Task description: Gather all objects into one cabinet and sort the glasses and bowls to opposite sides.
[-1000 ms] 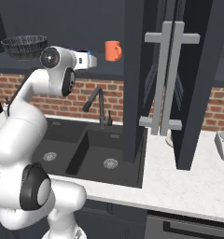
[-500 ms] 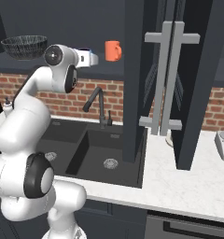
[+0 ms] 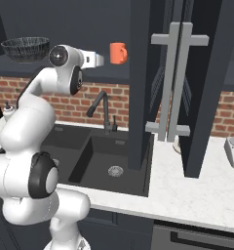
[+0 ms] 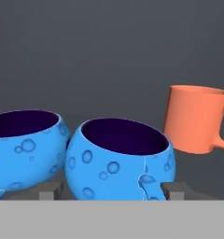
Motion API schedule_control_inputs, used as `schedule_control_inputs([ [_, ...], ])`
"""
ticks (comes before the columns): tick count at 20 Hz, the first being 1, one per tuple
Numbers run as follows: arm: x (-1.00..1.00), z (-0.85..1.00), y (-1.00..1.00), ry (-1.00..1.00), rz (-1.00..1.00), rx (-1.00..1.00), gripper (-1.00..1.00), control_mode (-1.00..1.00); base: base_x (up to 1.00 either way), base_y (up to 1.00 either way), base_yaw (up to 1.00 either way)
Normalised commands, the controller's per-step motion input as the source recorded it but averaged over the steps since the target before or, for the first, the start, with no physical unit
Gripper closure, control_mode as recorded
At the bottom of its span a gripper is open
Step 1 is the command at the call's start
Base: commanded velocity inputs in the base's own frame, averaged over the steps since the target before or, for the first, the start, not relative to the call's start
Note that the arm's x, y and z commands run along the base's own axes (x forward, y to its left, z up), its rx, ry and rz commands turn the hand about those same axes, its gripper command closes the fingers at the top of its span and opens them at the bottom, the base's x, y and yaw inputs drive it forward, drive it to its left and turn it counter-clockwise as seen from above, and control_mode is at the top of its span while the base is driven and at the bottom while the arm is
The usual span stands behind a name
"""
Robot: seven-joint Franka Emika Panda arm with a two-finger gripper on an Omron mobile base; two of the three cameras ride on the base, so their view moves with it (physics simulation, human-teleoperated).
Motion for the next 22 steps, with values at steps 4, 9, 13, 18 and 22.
schedule_control_inputs([
  [4,0.10,-0.02,0.00,-0.02,0.00,0.00,-1.00,-1.00,0.00,0.00,0.00],
  [9,0.04,-0.05,0.00,-0.03,0.00,0.00,-1.00,-1.00,0.00,0.00,0.00],
  [13,-0.26,-0.10,0.00,-0.09,0.00,0.00,-1.00,-1.00,0.00,0.00,0.00],
  [18,-0.91,-0.14,0.00,-0.15,0.00,0.00,-1.00,-1.00,0.00,0.00,0.00],
  [22,-1.00,-0.24,0.00,-0.15,0.00,0.00,-1.00,-1.00,0.00,0.00,0.00],
])
